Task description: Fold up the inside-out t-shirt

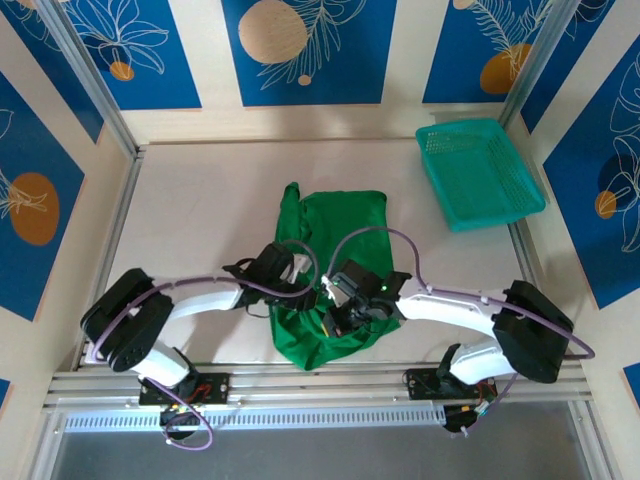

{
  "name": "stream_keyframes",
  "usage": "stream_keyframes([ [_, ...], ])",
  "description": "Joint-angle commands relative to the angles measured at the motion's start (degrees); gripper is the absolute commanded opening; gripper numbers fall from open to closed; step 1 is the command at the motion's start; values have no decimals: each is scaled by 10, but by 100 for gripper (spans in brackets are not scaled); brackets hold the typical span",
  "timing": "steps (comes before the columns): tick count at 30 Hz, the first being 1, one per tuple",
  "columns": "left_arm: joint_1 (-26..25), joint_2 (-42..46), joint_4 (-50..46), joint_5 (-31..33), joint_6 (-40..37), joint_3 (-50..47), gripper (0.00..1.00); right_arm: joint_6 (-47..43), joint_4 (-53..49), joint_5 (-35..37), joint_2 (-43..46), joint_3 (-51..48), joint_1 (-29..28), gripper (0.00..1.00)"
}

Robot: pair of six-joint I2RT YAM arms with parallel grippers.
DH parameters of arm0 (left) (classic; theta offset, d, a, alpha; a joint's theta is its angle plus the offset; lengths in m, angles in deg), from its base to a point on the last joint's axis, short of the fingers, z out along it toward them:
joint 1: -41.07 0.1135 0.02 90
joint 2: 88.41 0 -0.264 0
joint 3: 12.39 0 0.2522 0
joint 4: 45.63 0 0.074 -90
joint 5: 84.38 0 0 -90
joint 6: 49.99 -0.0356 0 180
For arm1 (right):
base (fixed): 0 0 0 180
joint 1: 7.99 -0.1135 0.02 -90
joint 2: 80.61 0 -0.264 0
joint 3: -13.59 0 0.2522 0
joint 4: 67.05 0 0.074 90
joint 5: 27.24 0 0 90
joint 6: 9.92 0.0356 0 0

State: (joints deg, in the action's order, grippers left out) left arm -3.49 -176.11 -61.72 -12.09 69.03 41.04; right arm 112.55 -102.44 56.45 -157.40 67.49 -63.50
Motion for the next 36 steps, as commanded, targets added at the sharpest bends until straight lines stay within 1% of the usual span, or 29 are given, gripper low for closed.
stream_keyframes([
  [1, 6, -7, 1, -34, -26, 35, 26, -72, 51, -31, 81, -15, 0, 0],
  [3, 14, -6, -1, -64, -20, 56, 6, -136, 52, -25, 124, -8, -4, 0],
  [4, 20, -1, -3, -78, -11, 67, 0, -170, 47, -17, 144, 0, -7, 0],
  [6, 27, 16, 8, -92, 13, 80, 0, -239, 39, -19, 173, 6, -13, 0],
  [8, 34, 34, 46, -113, 46, 81, 0, -297, 42, -17, 192, -8, -27, 0],
  [10, 43, 43, 82, -137, 82, 77, 0, -313, 67, -21, 195, -39, -42, 5],
  [12, 51, 53, 127, -153, 122, 56, 0, -305, 97, -25, 172, -68, -68, 7],
  [13, 54, 56, 161, -157, 144, 37, 0, -298, 111, -20, 146, -77, -85, 9],
  [14, 56, 56, 195, -162, 159, 17, 0, -284, 123, -11, 115, -81, -99, 14],
  [15, 57, 53, 219, -166, 165, 2, 0, -270, 132, -11, 86, -84, -107, 21],
  [16, 58, 47, 228, -169, 165, -9, 0, -250, 144, -25, 59, -85, -107, 28],
  [17, 59, 42, 221, -171, 159, -17, 2, -231, 161, -44, 43, -88, -103, 33],
  [18, 59, 41, 210, -172, 151, -21, 8, -210, 175, -53, 39, -93, -97, 37],
  [19, 59, 44, 197, -170, 143, -29, 18, -190, 188, -64, 45, -96, -89, 40],
  [20, 58, 51, 181, -164, 135, -41, 23, -175, 190, -75, 62, -98, -77, 42],
  [21, 58, 61, 164, -157, 124, -48, 26, -169, 180, -85, 83, -96, -65, 43],
  [23, 59, 89, 99, -133, 89, -52, 32, -160, 146, -101, 143, -90, -26, 46],
  [24, 59, 102, 64, -126, 74, -48, 34, -149, 127, -104, 167, -85, -4, 49],
  [25, 58, 118, 30, -120, 59, -47, 37, -132, 106, -100, 189, -80, 25, 55],
  [26, 59, 135, 2, -113, 53, -49, 39, -112, 88, -91, 205, -75, 53, 58],
  [27, 59, 150, -10, -109, 53, -54, 40, -101, 77, -90, 212, -72, 74, 59],
  [28, 59, 166, -19, -107, 54, -64, 41, -100, 69, -94, 209, -67, 93, 58],
  [30, 58, 192, -26, -110, 62, -78, 42, -97, 58, -95, 180, -54, 109, 55],
  [32, 53, 216, -35, -114, 75, -91, 44, -78, 59, -95, 135, -37, 107, 50],
  [34, 42, 235, -32, -109, 92, -107, 45, -58, 72, -105, 93, -24, 98, 48],
  [36, 31, 238, -13, -109, 103, -124, 46, -51, 89, -87, 58, -18, 80, 47],
])
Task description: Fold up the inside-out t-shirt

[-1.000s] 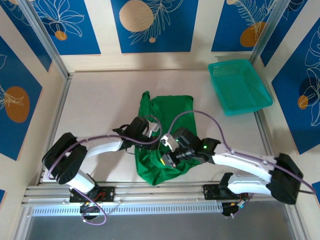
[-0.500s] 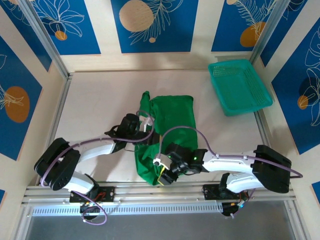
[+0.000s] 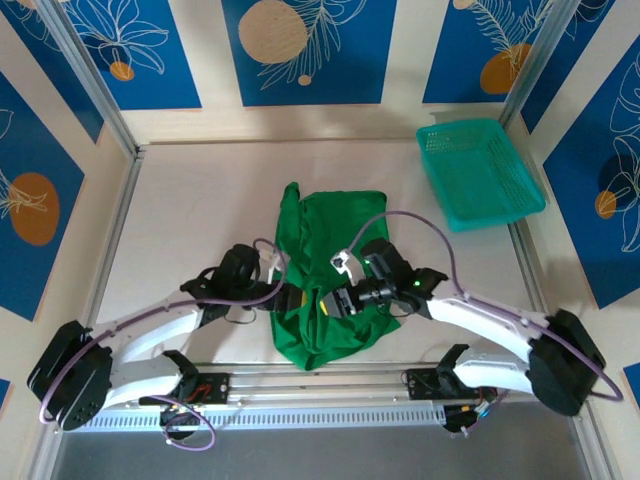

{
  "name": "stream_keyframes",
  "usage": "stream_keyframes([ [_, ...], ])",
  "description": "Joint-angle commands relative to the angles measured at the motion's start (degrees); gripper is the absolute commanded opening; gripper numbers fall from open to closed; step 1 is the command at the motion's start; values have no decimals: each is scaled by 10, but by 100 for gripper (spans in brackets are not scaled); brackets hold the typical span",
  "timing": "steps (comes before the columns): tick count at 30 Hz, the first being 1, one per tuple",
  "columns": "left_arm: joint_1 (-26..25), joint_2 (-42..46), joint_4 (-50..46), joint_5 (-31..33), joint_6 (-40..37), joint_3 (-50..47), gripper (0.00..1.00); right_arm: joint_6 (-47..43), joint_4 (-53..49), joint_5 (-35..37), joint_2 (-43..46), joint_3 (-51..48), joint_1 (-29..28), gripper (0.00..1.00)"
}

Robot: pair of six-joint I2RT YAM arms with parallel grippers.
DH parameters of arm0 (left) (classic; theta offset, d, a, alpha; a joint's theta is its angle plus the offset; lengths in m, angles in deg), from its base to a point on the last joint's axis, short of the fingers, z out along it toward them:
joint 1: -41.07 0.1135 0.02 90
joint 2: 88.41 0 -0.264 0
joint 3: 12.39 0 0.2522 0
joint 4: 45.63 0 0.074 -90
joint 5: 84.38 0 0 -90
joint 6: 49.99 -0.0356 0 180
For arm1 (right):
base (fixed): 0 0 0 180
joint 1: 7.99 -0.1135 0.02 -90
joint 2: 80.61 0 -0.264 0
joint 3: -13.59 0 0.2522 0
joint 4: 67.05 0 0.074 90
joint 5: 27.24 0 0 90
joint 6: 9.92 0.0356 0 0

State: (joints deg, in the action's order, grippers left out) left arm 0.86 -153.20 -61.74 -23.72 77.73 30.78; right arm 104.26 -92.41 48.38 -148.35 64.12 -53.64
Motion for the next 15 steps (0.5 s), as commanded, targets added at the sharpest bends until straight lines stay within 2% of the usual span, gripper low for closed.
stream_keyframes([
  [1, -19, 4, -3, 10, 19, -27, 46, 37, 0, 7, -48, 16, -28, 47],
  [3, -33, -14, 8, 24, 25, -31, 46, 53, 26, 21, -68, 14, -31, 46],
  [4, -41, -26, 19, 34, 27, -31, 45, 59, 44, 27, -79, 12, -31, 42],
  [7, -53, -66, 61, 46, 27, -28, 41, 71, 72, 48, -107, 8, -23, 13],
  [10, -53, -95, 74, 41, 24, -19, 30, 80, 77, 30, -106, 5, -9, 8],
  [11, -53, -97, 80, 31, 20, -20, 16, 77, 66, 34, -96, 7, -6, 6],
  [12, -53, -94, 83, 26, 17, -21, 2, 74, 47, 51, -87, 9, -3, 4],
  [14, -53, -76, 66, 28, 0, -25, 0, 83, -75, 176, -77, 29, 3, 0],
  [15, -52, -67, 44, 37, -14, -25, 0, 75, -110, 204, -83, 32, 11, 0],
])
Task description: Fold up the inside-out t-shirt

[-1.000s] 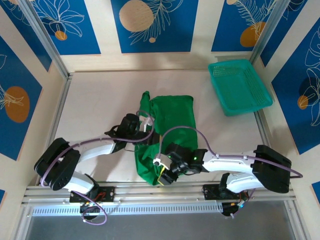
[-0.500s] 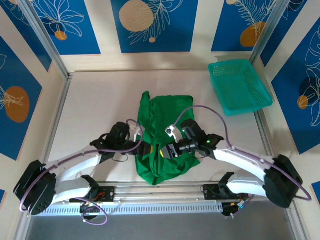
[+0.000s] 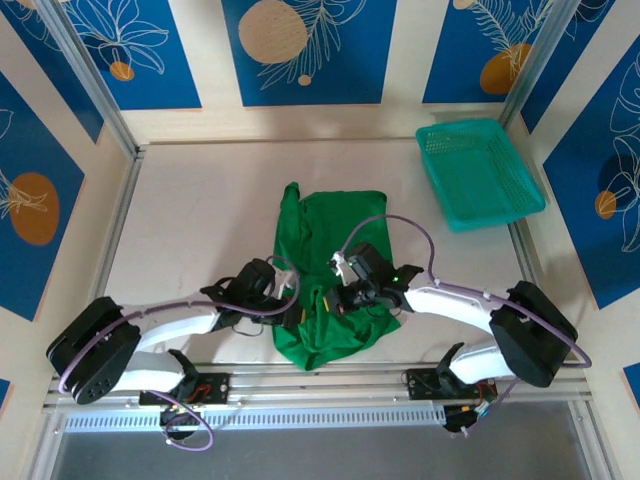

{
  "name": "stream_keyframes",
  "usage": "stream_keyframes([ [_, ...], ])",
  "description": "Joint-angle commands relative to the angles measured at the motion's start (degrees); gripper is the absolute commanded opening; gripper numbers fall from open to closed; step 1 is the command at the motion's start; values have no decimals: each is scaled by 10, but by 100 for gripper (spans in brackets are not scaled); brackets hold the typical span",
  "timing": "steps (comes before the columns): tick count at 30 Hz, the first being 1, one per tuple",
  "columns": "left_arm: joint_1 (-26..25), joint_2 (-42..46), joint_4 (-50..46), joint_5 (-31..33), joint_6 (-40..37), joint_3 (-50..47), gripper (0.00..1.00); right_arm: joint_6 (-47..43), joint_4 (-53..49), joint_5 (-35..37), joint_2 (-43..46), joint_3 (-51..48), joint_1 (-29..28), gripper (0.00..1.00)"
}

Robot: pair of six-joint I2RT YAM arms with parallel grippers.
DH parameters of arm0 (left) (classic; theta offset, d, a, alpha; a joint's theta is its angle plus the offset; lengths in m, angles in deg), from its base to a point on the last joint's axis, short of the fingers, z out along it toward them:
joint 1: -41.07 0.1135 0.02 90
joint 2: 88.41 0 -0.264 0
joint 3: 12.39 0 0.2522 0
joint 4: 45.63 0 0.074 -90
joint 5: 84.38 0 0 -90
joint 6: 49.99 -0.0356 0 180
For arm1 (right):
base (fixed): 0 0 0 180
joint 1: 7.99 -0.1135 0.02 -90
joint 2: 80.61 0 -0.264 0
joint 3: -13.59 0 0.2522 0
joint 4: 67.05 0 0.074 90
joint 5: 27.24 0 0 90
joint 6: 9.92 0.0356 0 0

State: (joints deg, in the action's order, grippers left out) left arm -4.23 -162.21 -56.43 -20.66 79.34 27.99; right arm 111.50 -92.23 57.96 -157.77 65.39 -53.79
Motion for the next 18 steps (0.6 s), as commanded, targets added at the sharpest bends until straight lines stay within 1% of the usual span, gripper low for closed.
stream_keyframes([
  [1, -2, 38, -39, 25, -43, 1, 0, -5, -136, 116, 3, 20, 27, 0],
  [2, -2, 52, -67, 50, -49, -3, 0, -8, -144, 109, -5, 18, 38, 0],
  [4, -1, 76, -74, 80, -44, -29, 0, -6, -124, 92, -12, 6, 31, 0],
  [7, 0, 94, -60, 81, -31, -58, 0, 0, -92, 71, -8, 6, 0, 1],
  [8, 1, 100, -69, 81, -30, -57, 0, 3, -98, 79, 0, 16, -15, 8],
  [9, 0, 107, -74, 81, -28, -56, 0, -5, -102, 81, 10, 27, -28, 18],
  [10, 0, 118, -69, 77, -23, -59, 0, -16, -105, 82, 23, 39, -46, 26],
  [11, 0, 128, -50, 72, -14, -68, 0, -27, -107, 80, 33, 50, -61, 30],
  [12, 0, 137, -30, 66, -9, -76, 0, -39, -103, 67, 40, 57, -73, 31],
  [14, 1, 150, -9, 59, -4, -82, 0, -56, -82, 2, 44, 68, -85, 32],
  [16, 1, 155, -8, 56, 0, -83, 0, -56, -50, -67, 29, 73, -94, 32],
  [17, 0, 156, 3, 53, 7, -90, 0, -44, -31, -82, 16, 74, -100, 32],
  [18, 0, 156, 23, 48, 15, -99, 0, -34, -14, -81, 5, 72, -106, 32],
])
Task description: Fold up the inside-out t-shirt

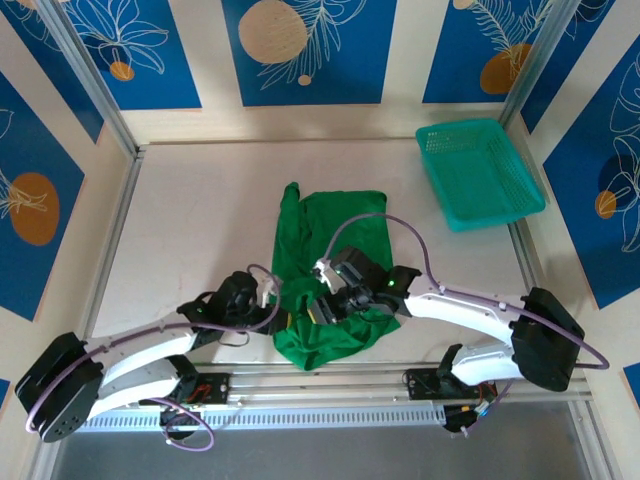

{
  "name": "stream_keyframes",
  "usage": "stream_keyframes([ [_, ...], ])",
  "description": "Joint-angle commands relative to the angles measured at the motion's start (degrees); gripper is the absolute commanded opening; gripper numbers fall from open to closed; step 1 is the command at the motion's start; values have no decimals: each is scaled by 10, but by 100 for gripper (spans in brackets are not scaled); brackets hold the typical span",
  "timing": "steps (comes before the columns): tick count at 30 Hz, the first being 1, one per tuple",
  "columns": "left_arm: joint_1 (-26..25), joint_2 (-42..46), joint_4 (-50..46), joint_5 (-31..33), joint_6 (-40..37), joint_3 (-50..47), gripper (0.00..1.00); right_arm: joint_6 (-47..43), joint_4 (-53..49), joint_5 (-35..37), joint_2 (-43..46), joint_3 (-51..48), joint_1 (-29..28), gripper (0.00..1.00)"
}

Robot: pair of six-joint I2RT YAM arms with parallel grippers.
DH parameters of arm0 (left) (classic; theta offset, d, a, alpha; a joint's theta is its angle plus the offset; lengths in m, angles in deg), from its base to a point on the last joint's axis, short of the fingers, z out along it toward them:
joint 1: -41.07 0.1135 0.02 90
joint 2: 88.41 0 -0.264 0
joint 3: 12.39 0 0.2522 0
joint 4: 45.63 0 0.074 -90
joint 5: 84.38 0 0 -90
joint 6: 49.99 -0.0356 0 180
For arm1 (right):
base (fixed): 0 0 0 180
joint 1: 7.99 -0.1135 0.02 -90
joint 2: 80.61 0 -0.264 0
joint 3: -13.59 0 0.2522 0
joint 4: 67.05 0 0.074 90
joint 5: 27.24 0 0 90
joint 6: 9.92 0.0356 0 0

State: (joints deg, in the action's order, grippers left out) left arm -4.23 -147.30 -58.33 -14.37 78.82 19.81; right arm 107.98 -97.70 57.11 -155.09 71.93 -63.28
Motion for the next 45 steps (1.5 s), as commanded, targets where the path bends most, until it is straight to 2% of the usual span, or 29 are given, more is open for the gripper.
stream_keyframes([
  [1, 1, 7, 65, -17, 28, -28, 0, 9, 59, -69, -38, 5, -16, 34],
  [5, 1, 13, 104, -22, 49, -46, 0, 50, 74, 0, -86, 14, -10, 39],
  [8, 0, 27, 131, -23, 59, -59, 0, 75, 114, -11, -101, 5, 1, 39],
  [12, 2, 37, 107, -31, 46, -46, 0, 82, 143, -22, -120, -2, 4, 40],
  [14, 2, 42, 125, -32, 55, -53, 0, 94, 169, -29, -129, -8, 5, 39],
  [17, 8, 42, 123, -44, 51, -50, 0, 111, 213, -38, -146, -16, 6, 30],
  [21, 11, 53, 123, -50, 58, -52, 0, 124, 245, -25, -153, -32, 6, 32],
  [24, 15, 61, 109, -47, 51, -55, 0, 125, 266, -20, -127, -58, 13, 10],
  [25, 17, 65, 94, -47, 49, -52, 0, 129, 266, -22, -112, -66, 19, 8],
  [28, 17, 81, 68, -14, 58, -59, 0, 128, 249, -33, -59, -82, 34, 8],
  [30, 20, 82, 56, 14, 54, -64, 0, 117, 231, -35, -29, -89, 43, 4],
  [32, 26, 68, 50, 18, 31, -57, 0, 113, 230, -49, -6, -99, 52, 0],
  [34, 30, 46, 39, 30, 22, -46, 0, 119, 240, -80, 7, -109, 61, 0],
  [37, 31, 13, 89, 28, 24, -52, 0, 118, 258, -110, 16, -116, 60, 0],
  [39, 30, -1, 124, 10, 28, -53, 0, 124, 244, -101, 7, -113, 55, 0],
  [41, 30, -5, 141, 0, 37, -52, 0, 138, 206, -73, -18, -95, 46, 26],
  [42, 30, -5, 156, -4, 43, -55, 0, 150, 186, -55, -35, -82, 38, 36],
  [45, 31, -7, 181, -24, 38, -58, 0, 184, 201, -23, -90, -64, 8, 39],
])
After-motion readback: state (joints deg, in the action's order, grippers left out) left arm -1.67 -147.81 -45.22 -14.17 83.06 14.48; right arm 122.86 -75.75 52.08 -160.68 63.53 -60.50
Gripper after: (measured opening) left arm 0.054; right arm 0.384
